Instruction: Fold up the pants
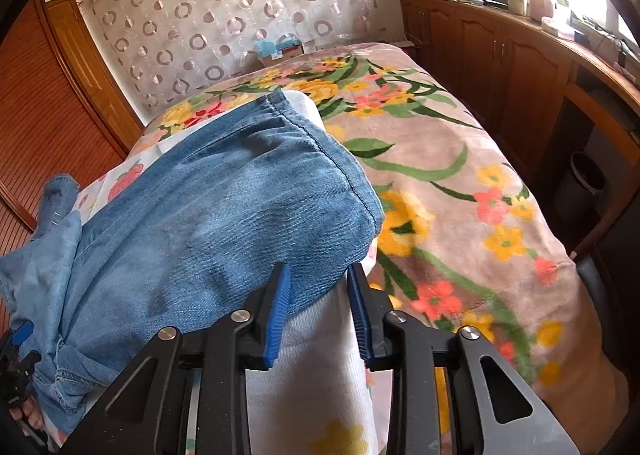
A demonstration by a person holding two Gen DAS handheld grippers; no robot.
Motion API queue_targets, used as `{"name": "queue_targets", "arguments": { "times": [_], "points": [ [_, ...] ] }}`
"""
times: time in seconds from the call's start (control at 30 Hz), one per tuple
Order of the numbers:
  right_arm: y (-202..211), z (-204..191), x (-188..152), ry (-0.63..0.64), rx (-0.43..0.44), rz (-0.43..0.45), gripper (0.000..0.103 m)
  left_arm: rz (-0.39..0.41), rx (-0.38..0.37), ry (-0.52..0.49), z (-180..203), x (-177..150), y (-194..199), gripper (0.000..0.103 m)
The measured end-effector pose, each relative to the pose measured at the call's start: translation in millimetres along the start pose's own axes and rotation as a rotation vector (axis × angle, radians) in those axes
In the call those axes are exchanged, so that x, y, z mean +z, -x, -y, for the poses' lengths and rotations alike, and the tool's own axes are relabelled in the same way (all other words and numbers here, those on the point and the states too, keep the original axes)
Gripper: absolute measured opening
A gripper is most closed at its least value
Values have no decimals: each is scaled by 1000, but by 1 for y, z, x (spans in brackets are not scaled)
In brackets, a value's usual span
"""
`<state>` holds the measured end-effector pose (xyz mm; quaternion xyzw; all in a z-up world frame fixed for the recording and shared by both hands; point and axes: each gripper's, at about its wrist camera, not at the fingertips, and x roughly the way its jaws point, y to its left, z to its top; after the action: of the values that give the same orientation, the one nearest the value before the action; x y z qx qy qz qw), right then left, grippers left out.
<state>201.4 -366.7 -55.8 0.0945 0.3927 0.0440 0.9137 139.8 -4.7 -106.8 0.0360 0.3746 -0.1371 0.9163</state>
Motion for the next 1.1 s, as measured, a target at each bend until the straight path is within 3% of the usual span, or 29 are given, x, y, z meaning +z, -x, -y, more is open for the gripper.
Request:
{"name": "queue_targets", "arguments": {
  "times": [0.1,0.2,0.57,0.73,0.87,1.03,1.1],
  "points": [
    [3,-5,-1,53,-55,22,7,8,5,-5,1,-1,-1,81],
    [10,-6,-1,67,-46,50,4,9,5,-4,2,-2,-1,81],
    [72,-39,8,153,-8,206,3,-1,-30,38,-8,2,7,80],
    [98,-76,4,216,86,227,3,23,-28,66,-16,8,24,81],
    [125,-126,-5,331,181,232,3,56,-16,74,-23,14,42,80],
    [169,-187,-17,473,352,258,2,104,0,75,-29,20,66,81],
    [178,-205,-24,536,353,257,2,120,-1,78,-31,22,73,80]
  ]
}}
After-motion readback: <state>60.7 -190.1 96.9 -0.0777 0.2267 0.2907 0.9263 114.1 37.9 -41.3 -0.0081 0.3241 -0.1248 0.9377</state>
